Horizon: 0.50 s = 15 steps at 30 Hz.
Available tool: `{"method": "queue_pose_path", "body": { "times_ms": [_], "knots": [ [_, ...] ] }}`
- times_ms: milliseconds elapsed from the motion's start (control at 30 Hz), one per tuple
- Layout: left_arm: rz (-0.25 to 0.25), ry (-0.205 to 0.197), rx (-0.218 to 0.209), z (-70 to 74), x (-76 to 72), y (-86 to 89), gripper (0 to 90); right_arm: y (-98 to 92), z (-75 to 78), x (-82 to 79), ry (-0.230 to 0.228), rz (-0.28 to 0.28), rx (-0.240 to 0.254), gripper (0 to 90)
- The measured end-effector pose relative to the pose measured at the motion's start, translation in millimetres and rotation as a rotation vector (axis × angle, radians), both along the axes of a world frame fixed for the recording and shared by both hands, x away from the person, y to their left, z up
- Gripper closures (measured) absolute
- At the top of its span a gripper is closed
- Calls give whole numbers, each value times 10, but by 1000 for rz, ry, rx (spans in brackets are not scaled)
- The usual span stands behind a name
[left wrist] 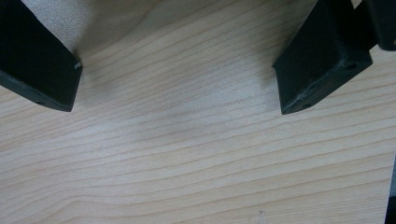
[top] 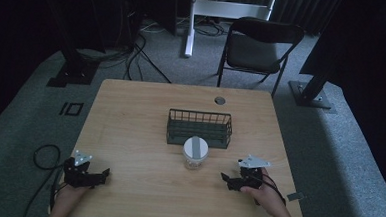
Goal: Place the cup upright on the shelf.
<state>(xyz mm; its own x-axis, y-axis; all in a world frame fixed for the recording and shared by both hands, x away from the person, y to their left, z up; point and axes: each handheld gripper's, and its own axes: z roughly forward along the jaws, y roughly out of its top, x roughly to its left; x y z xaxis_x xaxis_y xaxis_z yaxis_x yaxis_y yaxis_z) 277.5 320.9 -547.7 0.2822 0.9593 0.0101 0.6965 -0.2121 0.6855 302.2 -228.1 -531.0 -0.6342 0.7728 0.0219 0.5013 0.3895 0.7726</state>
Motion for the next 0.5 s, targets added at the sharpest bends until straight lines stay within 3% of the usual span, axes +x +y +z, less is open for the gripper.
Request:
{"method": "queue_pose_path", "body": {
  "times_ms": [500],
  "knots": [
    [0, 0, 0, 0, 0, 0, 6, 224, 15, 9, -16, 56, 22, 110]
  ]
}}
